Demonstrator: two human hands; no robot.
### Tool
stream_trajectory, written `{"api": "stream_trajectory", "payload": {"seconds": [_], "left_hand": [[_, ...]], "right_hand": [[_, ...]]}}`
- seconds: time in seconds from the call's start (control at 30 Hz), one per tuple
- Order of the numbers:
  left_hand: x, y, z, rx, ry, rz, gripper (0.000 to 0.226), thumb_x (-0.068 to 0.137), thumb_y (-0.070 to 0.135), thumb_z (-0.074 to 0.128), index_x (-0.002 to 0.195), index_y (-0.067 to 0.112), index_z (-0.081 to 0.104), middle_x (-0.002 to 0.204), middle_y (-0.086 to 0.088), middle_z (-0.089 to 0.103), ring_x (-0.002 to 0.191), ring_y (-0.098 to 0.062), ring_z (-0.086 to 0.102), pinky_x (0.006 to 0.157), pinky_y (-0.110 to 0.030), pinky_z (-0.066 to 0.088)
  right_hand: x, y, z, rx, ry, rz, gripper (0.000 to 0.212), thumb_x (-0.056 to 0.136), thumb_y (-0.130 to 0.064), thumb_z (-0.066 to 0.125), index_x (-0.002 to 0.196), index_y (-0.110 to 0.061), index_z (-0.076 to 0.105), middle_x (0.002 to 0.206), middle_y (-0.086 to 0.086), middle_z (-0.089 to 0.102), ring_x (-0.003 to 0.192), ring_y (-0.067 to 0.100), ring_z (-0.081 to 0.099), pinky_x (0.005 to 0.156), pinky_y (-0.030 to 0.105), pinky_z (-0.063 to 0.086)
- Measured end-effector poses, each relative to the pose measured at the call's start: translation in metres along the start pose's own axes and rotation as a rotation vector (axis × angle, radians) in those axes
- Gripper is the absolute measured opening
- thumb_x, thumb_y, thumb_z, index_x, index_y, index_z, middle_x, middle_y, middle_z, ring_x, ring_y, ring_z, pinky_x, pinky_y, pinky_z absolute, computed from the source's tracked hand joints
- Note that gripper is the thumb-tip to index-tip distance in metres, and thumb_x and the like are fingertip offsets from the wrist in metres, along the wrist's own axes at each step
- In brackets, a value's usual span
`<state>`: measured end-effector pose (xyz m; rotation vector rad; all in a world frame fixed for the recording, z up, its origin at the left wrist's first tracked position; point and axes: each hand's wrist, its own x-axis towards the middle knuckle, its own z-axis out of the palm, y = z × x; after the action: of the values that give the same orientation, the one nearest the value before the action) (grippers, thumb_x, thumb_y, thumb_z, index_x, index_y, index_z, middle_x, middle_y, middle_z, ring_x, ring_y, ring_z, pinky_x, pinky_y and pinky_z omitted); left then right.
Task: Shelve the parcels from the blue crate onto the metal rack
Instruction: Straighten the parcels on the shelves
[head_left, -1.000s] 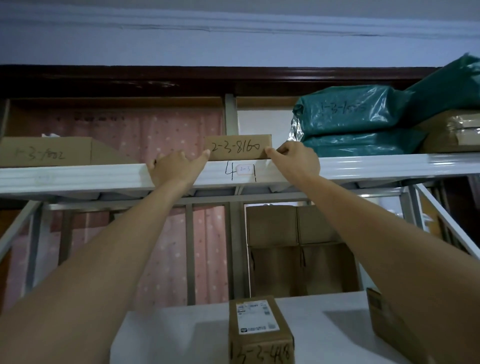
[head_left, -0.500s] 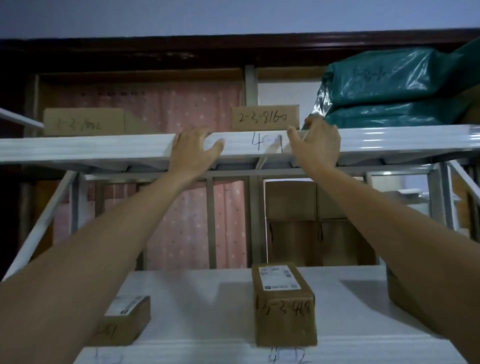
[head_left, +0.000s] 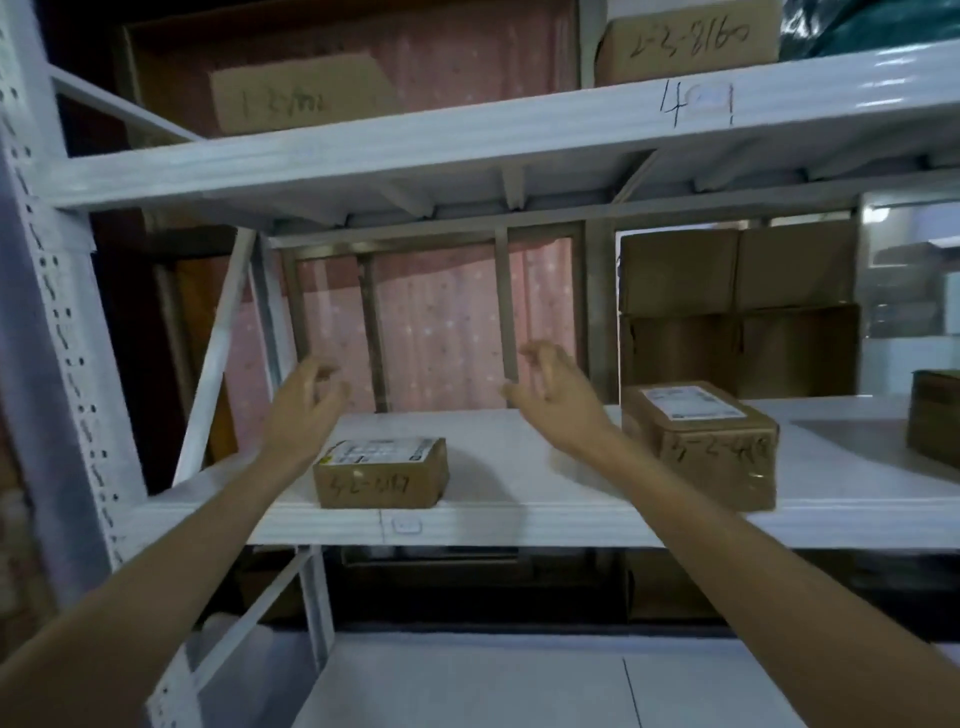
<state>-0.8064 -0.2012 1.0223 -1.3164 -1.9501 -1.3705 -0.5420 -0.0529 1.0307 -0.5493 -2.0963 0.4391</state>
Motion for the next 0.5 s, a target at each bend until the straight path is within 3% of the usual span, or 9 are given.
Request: {"api": "stream_trajectory", "payload": {"seconds": [0.1, 0.2, 0.3, 0.4, 0.5], "left_hand": [[-0.031, -0.063, -0.010, -0.025, -0.064, -0.066, 0.024, 0.097, 0.028, 0.048, 0.110, 0.009, 0.056, 0.111, -0.006, 0.057, 0.108, -0.025, 0.054, 0.086, -0.033, 0.038], [-0.048, -0.099, -0.010, -0.084, -0.214, -0.140, 0.023, 0.099, 0.032, 0.044, 0.102, 0.012, 0.057, 0.104, -0.002, 0.059, 0.106, -0.024, 0.055, 0.088, -0.034, 0.038], [-0.057, -0.118, -0.003, -0.053, -0.337, -0.130, 0.031, 0.099, 0.038, 0.040, 0.101, 0.013, 0.059, 0.104, -0.007, 0.065, 0.102, -0.028, 0.059, 0.089, -0.040, 0.044], [-0.069, -0.127, 0.003, 0.171, -0.268, 0.066, 0.059, 0.089, 0.058, 0.030, 0.103, 0.013, 0.065, 0.101, -0.006, 0.069, 0.093, -0.026, 0.063, 0.081, -0.039, 0.047], [-0.077, -0.126, 0.008, 0.248, -0.169, 0.114, 0.058, 0.086, 0.059, 0.032, 0.099, 0.013, 0.066, 0.097, -0.004, 0.071, 0.089, -0.024, 0.064, 0.079, -0.035, 0.041]], "right_hand": [[-0.026, 0.002, 0.058, 0.040, -0.137, 0.079, 0.065, 0.088, -0.054, 0.060, 0.139, -0.018, 0.041, 0.142, 0.003, 0.047, 0.127, 0.019, 0.048, 0.104, 0.037, 0.041], [-0.041, 0.002, 0.100, 0.153, -0.161, 0.200, 0.073, 0.078, -0.066, 0.063, 0.135, -0.024, 0.044, 0.136, -0.003, 0.051, 0.124, 0.014, 0.050, 0.099, 0.030, 0.042], [-0.044, 0.004, 0.121, 0.092, -0.150, 0.268, 0.085, 0.063, -0.088, 0.052, 0.130, -0.036, 0.044, 0.128, -0.013, 0.057, 0.111, 0.008, 0.058, 0.093, 0.034, 0.049], [-0.043, 0.006, 0.125, 0.008, -0.149, 0.281, 0.087, 0.059, -0.094, 0.047, 0.125, -0.038, 0.045, 0.120, -0.015, 0.064, 0.102, 0.006, 0.063, 0.090, 0.036, 0.053], [-0.044, 0.006, 0.125, -0.037, -0.172, 0.284, 0.083, 0.064, -0.086, 0.054, 0.126, -0.032, 0.047, 0.120, -0.010, 0.067, 0.104, 0.010, 0.065, 0.093, 0.040, 0.054]]}}
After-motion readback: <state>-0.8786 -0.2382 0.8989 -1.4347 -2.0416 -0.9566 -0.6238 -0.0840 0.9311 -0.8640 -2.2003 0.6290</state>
